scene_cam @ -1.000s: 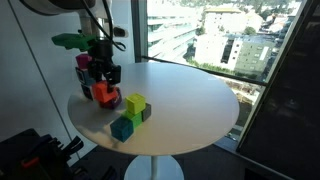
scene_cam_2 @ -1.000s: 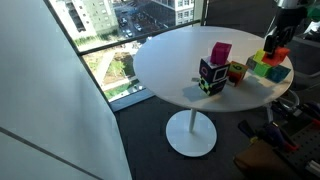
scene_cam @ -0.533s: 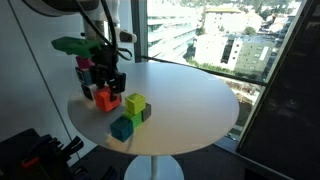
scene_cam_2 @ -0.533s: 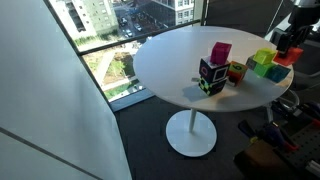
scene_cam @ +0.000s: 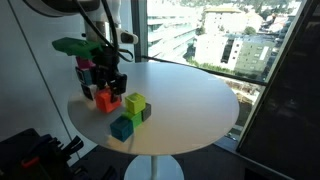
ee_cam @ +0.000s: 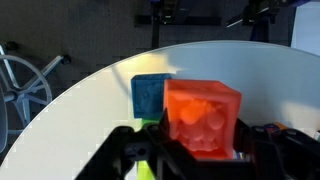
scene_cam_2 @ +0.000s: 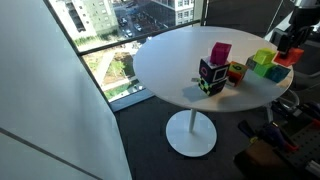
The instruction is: Put the orange block on the blue block
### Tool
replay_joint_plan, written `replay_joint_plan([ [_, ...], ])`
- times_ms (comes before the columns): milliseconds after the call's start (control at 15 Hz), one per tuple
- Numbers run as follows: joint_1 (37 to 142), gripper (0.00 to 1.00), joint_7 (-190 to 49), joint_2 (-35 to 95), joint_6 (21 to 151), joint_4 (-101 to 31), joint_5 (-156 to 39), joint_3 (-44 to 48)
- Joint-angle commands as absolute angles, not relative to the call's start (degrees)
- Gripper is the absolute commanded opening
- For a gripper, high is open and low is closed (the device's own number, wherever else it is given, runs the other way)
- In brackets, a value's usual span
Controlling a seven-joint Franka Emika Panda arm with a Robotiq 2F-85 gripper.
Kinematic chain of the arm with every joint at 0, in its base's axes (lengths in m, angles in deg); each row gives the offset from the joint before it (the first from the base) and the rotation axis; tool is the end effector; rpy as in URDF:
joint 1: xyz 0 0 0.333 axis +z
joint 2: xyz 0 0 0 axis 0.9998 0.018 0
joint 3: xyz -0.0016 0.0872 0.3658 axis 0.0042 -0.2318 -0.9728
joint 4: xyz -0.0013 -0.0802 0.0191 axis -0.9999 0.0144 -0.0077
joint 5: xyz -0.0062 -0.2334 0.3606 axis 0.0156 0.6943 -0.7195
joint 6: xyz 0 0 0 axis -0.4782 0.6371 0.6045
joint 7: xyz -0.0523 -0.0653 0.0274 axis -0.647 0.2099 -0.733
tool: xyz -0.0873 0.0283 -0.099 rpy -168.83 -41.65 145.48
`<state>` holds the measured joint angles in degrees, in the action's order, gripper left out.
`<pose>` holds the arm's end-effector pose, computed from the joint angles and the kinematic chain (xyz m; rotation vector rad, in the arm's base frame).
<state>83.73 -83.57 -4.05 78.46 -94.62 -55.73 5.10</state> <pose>0.3840 -0.0865 0.3331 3.1235 0.0089 -0.2159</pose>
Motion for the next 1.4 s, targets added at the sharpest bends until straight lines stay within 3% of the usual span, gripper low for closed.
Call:
replay_joint_plan([
  [0, 83.59, 0.49, -83.61, -4.07, 78.29, -94.55, -55.80, 4.93],
  [267, 83.59, 0.49, -83.61, -4.07, 78.29, -94.55, -55.80, 4.93],
  [333, 83.39, 0.24, -83.36, -3.92, 78.37, -94.50, -55.49, 4.94],
  [1333, 77.37, 0.24, -81.99, -2.52, 81.15, -94.95, -49.36, 7.50],
])
